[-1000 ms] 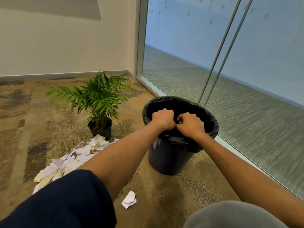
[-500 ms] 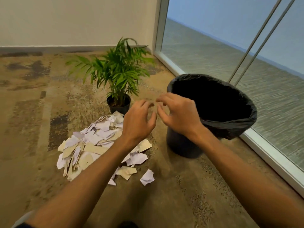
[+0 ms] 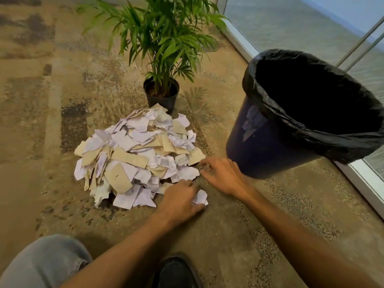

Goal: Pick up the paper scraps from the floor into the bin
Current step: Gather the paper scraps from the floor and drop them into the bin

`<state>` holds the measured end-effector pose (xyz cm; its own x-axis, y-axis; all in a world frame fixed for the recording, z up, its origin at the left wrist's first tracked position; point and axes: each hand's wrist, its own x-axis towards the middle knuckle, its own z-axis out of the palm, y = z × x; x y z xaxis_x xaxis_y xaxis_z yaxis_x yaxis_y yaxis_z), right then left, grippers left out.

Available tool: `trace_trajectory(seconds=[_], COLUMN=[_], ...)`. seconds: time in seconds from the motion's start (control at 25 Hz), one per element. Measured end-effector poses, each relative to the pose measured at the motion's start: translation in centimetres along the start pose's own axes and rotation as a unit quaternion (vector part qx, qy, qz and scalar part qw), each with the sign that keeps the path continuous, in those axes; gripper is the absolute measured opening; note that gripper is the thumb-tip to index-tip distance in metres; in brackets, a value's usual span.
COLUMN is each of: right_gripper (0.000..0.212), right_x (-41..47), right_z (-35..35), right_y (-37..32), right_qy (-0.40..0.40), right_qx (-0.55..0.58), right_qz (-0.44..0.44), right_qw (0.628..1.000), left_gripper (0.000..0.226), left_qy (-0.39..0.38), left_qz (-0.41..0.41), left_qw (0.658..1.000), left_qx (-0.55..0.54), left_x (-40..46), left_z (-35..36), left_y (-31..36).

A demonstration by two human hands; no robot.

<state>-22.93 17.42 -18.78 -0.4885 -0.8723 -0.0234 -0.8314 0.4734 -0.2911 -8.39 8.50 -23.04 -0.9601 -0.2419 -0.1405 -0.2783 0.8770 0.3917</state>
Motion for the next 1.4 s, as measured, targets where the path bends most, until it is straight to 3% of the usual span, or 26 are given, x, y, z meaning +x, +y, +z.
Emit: trace_trajectory(seconds=[0.12, 0.24, 0.52, 0.68, 0.8, 0.88, 1.04, 1.16, 1.28, 1.4], right_gripper=[0.039, 0.051, 0.049, 0.030, 0.025, 0.023, 0.011, 0.011, 0.012, 0.018], right_x=[1.0, 2.2, 4.1, 3.7, 3.6, 4.2, 6.0, 7.5, 8.9, 9.8], right_z=[1.7, 3.0, 4.1, 4.3, 3.1, 2.0, 0.2, 0.1, 0.6, 2.1], right_y=[0.4, 0.1, -0.4, -0.3, -1.0, -2.0, -3.9, -4.3, -4.4, -4.1], right_qy=[-0.018, -0.073, -0.120, -0.046, 0.051, 0.120, 0.240, 0.273, 0.257, 0.188], right_qx=[0.018, 0.015, -0.107, -0.074, 0.036, 0.091, 0.096, 0.073, 0.011, -0.003], right_qz=[0.012, -0.046, -0.112, -0.110, -0.102, -0.104, -0.102, -0.074, -0.073, -0.103], right_qw=[1.000, 0.996, 0.981, 0.990, 0.993, 0.983, 0.961, 0.956, 0.963, 0.977], left_gripper=[0.045, 0.036, 0.030, 0.023, 0.011, 0.010, 0.012, 0.014, 0.012, 0.013], left_qy=[-0.019, -0.023, 0.020, 0.114, 0.284, 0.348, 0.361, 0.369, 0.381, 0.390], left_qz=[0.043, 0.071, 0.099, 0.013, -0.061, -0.100, -0.143, -0.143, -0.142, -0.145], left_qw=[0.998, 0.997, 0.990, 0.993, 0.956, 0.932, 0.921, 0.917, 0.913, 0.909], left_qx=[0.029, 0.037, 0.094, -0.002, -0.049, -0.030, 0.033, 0.058, 0.031, 0.034], left_x=[0.4, 0.3, -0.5, -2.8, -4.7, -5.5, -4.5, -3.0, -1.8, -1.2], left_z=[0.8, 0.7, -1.4, -6.5, -9.4, -10.0, -9.1, -8.7, -9.1, -9.1], left_y=[0.5, 0.5, 0.2, -1.6, -4.3, -6.8, -10.6, -11.4, -12.2, -13.1])
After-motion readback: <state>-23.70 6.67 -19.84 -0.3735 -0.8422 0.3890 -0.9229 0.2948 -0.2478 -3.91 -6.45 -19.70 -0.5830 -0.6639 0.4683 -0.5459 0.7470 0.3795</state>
